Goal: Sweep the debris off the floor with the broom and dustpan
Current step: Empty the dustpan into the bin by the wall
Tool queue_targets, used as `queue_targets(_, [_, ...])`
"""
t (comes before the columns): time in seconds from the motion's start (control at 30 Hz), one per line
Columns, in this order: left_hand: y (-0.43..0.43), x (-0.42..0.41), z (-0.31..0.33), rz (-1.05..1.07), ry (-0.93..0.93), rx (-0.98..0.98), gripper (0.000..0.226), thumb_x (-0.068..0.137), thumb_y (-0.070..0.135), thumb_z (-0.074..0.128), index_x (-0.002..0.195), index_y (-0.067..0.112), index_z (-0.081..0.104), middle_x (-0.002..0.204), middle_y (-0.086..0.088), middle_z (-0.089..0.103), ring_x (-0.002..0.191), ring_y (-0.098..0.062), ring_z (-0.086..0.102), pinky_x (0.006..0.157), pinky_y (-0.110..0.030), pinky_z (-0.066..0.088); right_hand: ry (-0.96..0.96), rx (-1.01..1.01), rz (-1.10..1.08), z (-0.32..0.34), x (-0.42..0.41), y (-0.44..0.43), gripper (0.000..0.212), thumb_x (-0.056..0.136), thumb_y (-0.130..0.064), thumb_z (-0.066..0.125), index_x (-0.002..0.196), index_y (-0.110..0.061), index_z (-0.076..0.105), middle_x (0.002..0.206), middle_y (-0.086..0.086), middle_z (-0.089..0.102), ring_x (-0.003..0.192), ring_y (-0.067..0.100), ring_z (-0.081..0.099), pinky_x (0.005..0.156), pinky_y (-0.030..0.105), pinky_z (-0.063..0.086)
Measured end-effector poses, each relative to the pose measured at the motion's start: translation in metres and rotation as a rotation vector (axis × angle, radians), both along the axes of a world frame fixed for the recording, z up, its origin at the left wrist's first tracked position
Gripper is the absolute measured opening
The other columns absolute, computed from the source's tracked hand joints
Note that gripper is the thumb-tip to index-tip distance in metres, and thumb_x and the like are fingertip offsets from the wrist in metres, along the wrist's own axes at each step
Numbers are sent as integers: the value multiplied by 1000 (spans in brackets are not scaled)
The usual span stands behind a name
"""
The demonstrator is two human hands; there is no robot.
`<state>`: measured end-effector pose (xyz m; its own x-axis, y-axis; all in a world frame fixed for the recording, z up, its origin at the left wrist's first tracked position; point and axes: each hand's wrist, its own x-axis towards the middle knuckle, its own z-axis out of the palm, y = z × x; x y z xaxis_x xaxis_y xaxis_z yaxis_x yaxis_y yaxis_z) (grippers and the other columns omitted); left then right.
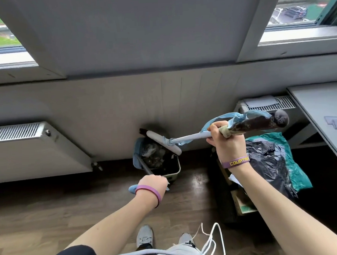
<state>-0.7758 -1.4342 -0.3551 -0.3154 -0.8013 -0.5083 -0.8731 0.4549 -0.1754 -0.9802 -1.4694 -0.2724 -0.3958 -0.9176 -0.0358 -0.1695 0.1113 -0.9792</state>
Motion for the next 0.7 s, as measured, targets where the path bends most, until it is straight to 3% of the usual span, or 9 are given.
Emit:
queue_targets(0.13, [4, -5, -12, -41, -38, 50, 28, 91, 6, 42, 115, 10, 56, 116, -9, 63, 108, -29, 60, 83, -38, 47, 122, 29, 40, -4, -3, 2, 23, 85, -14, 55, 65, -24, 58, 66, -20, 61, 76, 15, 64, 80, 52, 54])
queue_targets(0.27, [1, -7, -10, -58, -11, 4, 29, 92, 5, 41, 115, 10, 56, 116, -9, 63, 109, -29, 59, 83, -36, 45, 47, 47, -41, -6, -6, 8, 16, 88, -11, 58, 73, -13, 62, 64, -14, 62, 68, 0, 65, 79, 49, 56])
queue_targets(0.5, [12, -12, -17, -91, -51, 54, 29, 92, 4, 41, 117, 8, 57, 117, -13, 63, 110, -32, 58, 84, -40, 47, -10, 45, -75, 0, -9, 12, 28, 89, -12, 57, 65, -25, 59, 62, -23, 63, 65, 1, 65, 81, 52, 56])
queue_targets(0.7, [7, -12, -11, -59, -15, 8, 29, 93, 6, 41, 118, 10, 56, 118, -12, 62, 110, -31, 58, 84, -41, 47, -18, 43, -109, 7, -9, 11, 27, 88, -13, 57, 65, -25, 61, 61, -16, 63, 65, 4, 65, 79, 50, 57])
